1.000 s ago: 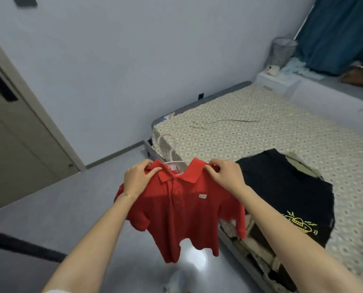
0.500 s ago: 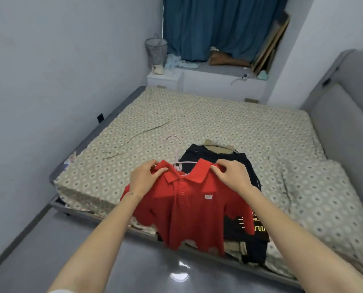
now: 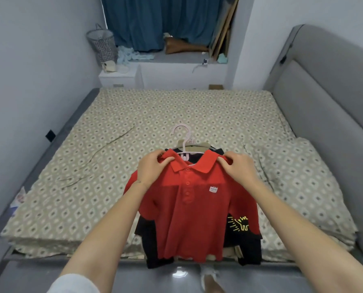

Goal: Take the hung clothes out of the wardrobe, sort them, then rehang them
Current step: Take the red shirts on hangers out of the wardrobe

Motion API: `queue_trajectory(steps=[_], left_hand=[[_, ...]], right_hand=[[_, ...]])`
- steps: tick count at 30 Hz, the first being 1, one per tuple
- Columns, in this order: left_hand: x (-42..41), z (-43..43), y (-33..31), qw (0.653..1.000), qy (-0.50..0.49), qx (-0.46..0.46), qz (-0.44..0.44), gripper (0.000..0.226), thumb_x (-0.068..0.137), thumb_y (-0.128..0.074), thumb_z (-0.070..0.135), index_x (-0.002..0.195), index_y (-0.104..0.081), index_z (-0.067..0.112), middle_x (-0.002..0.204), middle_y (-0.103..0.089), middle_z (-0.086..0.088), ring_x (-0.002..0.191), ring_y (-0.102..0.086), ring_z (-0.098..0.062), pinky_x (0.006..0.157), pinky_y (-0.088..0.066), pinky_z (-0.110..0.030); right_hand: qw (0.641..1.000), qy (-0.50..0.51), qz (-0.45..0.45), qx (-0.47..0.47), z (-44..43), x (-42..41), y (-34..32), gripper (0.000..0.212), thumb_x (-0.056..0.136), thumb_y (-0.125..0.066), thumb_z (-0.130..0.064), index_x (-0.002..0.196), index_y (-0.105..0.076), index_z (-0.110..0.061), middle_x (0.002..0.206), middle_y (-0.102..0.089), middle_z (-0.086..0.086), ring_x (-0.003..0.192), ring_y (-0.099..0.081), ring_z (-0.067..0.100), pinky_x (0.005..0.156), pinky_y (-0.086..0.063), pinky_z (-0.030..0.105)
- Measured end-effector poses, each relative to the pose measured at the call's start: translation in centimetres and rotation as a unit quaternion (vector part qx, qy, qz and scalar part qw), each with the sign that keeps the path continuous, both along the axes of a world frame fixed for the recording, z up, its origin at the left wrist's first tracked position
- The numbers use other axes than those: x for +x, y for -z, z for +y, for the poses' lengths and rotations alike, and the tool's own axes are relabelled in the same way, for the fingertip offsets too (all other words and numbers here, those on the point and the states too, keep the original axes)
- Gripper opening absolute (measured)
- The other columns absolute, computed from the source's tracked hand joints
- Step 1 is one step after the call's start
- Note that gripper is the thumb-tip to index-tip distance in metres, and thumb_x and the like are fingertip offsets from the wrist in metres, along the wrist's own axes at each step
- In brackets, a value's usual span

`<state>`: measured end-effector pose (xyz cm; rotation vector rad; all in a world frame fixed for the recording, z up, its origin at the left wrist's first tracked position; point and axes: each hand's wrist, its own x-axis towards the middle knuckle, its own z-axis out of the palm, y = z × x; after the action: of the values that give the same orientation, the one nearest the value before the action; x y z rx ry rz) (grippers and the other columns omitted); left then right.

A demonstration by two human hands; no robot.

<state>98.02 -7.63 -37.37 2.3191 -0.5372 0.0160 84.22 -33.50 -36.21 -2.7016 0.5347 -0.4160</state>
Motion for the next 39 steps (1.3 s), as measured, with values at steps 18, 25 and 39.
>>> queue_trajectory(steps=[18, 25, 39], left_hand=[[19.5, -13.9, 11.3, 0.986, -0.045, 0.010, 0.161, 0.030, 0.080, -0.079, 0.039, 0.091, -0.060, 0.017, 0.086, -0.066, 0.002, 0.080, -0.061, -0.018, 0.071, -0.047, -0.033], [25.0, -16.6, 18.5, 0.977, -0.023, 0.036, 0.210, 0.027, 0.083, -0.076, 0.034, 0.098, -0.062, 0.017, 0.092, -0.067, 0.003, 0.085, -0.062, -0.017, 0.075, -0.047, -0.031], [30.1, -19.0, 33.3, 0.983, -0.001, 0.043, 0.177, 0.037, 0.090, -0.067, 0.024, 0.127, -0.062, 0.019, 0.122, -0.067, 0.001, 0.115, -0.060, -0.019, 0.104, -0.043, -0.042]], right_hand=[[0.986, 0.035, 0.138, 0.084, -12.5, 20.0, 9.4, 0.038, 0.095, -0.053, -0.050, 0.095, -0.070, -0.016, 0.089, -0.069, 0.004, 0.087, -0.063, 0.024, 0.063, -0.035, 0.029], [0.972, 0.056, 0.188, 0.127, -14.8, 25.4, 16.5, 0.035, 0.096, -0.053, -0.046, 0.099, -0.071, -0.016, 0.096, -0.068, 0.003, 0.092, -0.063, 0.023, 0.068, -0.041, 0.030], [0.957, 0.127, 0.193, 0.175, -16.5, 31.1, 31.3, 0.025, 0.096, -0.057, -0.030, 0.116, -0.066, -0.019, 0.116, -0.066, 0.004, 0.109, -0.059, 0.025, 0.091, -0.048, 0.045]])
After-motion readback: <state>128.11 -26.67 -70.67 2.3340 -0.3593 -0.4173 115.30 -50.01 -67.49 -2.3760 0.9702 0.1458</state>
